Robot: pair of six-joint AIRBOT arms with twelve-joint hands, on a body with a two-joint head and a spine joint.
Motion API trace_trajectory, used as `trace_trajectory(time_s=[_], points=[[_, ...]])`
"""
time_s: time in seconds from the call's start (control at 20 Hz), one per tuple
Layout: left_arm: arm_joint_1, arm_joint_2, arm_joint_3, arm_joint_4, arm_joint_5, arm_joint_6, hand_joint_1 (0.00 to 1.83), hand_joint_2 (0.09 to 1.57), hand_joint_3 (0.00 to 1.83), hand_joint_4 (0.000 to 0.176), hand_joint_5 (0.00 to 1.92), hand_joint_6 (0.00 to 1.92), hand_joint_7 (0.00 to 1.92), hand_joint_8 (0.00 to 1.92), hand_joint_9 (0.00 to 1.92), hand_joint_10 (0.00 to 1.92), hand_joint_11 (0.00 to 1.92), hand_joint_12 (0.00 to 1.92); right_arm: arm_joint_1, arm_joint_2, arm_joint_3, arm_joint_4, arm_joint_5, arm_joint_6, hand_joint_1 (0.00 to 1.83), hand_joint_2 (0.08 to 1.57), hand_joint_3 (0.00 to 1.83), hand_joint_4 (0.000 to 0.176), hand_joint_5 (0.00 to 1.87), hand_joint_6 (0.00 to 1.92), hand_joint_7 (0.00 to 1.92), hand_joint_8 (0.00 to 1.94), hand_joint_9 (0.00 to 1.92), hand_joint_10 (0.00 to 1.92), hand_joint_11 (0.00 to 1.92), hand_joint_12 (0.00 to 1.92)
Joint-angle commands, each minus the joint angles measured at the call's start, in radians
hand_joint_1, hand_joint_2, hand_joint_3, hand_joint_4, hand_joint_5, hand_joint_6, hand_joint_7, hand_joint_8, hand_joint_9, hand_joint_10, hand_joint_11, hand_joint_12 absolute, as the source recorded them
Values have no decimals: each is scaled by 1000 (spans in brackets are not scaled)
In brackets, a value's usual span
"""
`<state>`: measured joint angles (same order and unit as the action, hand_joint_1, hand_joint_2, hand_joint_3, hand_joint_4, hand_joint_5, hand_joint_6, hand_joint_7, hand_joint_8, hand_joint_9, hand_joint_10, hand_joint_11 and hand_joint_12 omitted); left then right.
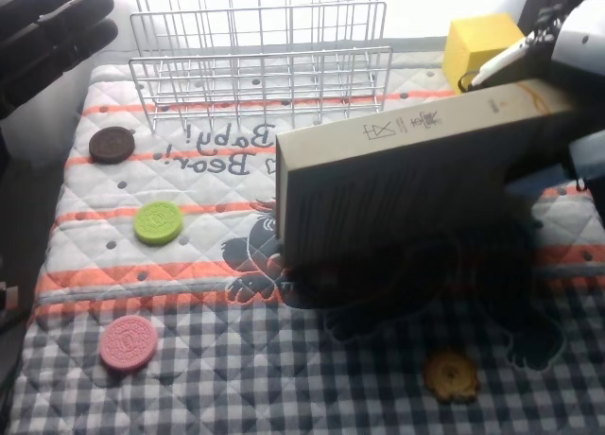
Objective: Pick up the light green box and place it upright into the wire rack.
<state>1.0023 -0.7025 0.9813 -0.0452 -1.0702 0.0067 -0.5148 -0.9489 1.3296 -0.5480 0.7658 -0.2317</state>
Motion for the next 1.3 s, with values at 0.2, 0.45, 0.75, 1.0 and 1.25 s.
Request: trace_trajectory(time_s=[0.2,0.45,0.75,1.0,1.25], points=[[10,17,-13,-24,-129,-7,426,1026,0,176,286,0,215,2,186,3,0,342,106,8,25,24,68,5,1274,1051,0,0,1027,795,1258,631,1478,44,1136,909],[23,22,-24,-25,-127,-7,426,1003,0,176,279,3,219,4,195,4,0,351,180,-16,41,10,62,5,1294,1019,0,0,1066,731,1410,342,1562,13,1355,674],[78,58,-62,-38,-166,-7,455,976,0,176,301,0,241,0,224,0,0,448,258,-61,64,11,51,5,1283,1043,3,0,993,864,1333,471,1537,3,1378,484],[107,68,-71,-60,-183,-7,524,964,0,176,290,1,221,1,221,3,0,438,301,-130,111,31,31,5,1291,1030,0,0,1014,829,1416,306,1581,5,1432,515],[107,67,-71,-62,-178,-7,552,954,0,176,292,0,219,1,222,1,0,444,320,-178,159,100,18,5,1291,1043,1,0,967,881,1386,372,1603,3,1406,619]])
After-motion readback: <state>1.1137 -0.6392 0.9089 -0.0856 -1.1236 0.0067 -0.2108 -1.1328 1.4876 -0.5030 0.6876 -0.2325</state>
